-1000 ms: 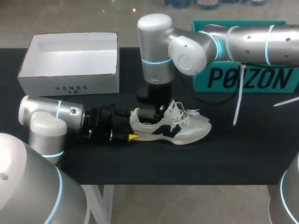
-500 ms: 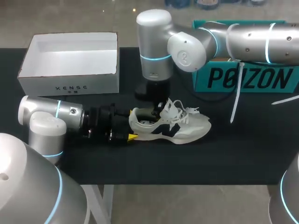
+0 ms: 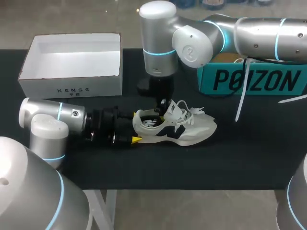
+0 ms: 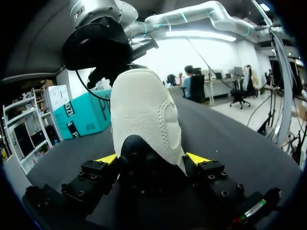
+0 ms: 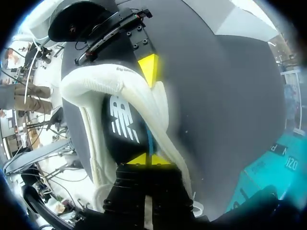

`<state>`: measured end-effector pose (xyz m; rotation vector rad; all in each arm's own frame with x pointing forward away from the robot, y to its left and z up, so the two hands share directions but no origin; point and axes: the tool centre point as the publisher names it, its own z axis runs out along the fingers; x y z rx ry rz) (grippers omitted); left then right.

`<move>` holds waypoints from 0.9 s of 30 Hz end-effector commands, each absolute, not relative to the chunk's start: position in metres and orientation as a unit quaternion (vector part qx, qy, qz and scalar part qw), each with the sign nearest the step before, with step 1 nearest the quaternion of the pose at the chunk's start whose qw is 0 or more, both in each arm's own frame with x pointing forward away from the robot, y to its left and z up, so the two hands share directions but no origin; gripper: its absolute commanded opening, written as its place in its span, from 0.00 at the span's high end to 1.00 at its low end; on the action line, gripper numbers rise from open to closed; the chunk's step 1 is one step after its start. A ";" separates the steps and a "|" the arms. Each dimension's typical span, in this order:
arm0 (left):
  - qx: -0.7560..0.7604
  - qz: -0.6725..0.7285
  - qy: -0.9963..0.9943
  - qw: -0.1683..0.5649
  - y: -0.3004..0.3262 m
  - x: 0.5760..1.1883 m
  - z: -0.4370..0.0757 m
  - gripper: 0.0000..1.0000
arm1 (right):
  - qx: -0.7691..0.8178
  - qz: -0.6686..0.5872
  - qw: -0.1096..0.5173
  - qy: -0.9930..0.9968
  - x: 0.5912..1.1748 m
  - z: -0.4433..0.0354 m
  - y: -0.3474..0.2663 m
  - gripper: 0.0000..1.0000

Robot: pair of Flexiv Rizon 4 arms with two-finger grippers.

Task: Take the shoe out of the shoebox, open the shoe tongue, remove and reinsert the insole, then place the shoe into the shoebox

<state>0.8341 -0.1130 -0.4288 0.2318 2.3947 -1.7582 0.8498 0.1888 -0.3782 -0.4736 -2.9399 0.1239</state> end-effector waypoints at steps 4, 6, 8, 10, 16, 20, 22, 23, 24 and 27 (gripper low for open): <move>0.078 -0.588 0.801 0.081 -0.116 0.833 -0.432 1.00 | -0.184 0.024 0.067 -0.980 0.856 -0.365 0.168 1.00; 0.078 -0.588 0.801 0.081 -0.116 0.833 -0.432 1.00 | -0.193 0.019 0.061 -0.979 0.858 -0.361 0.162 1.00; 0.078 -0.588 0.801 0.081 -0.116 0.833 -0.432 1.00 | -0.200 0.014 0.057 -0.978 0.859 -0.358 0.157 1.00; 0.078 -0.588 0.801 0.081 -0.116 0.833 -0.432 1.00 | -0.207 0.008 0.050 -0.977 0.861 -0.353 0.152 1.00; 0.078 -0.588 0.801 0.081 -0.116 0.833 -0.432 1.00 | -0.214 -0.015 0.035 -0.976 0.867 -0.340 0.148 1.00; 0.078 -0.588 0.801 0.081 -0.116 0.833 -0.432 1.00 | -0.215 -0.031 0.032 -0.976 0.868 -0.336 0.148 1.00; 0.078 -0.588 0.801 0.081 -0.116 0.833 -0.432 1.00 | -0.215 -0.036 0.031 -0.975 0.869 -0.334 0.149 1.00; 0.078 -0.588 0.801 0.081 -0.116 0.833 -0.432 1.00 | -0.215 -0.037 0.030 -0.975 0.869 -0.333 0.149 1.00; 0.078 -0.588 0.801 0.081 -0.116 0.833 -0.432 1.00 | -0.216 -0.043 0.029 -0.975 0.869 -0.332 0.149 1.00; 0.078 -0.588 0.801 0.081 -0.116 0.833 -0.432 1.00 | -0.219 -0.058 0.028 -0.974 0.871 -0.330 0.147 1.00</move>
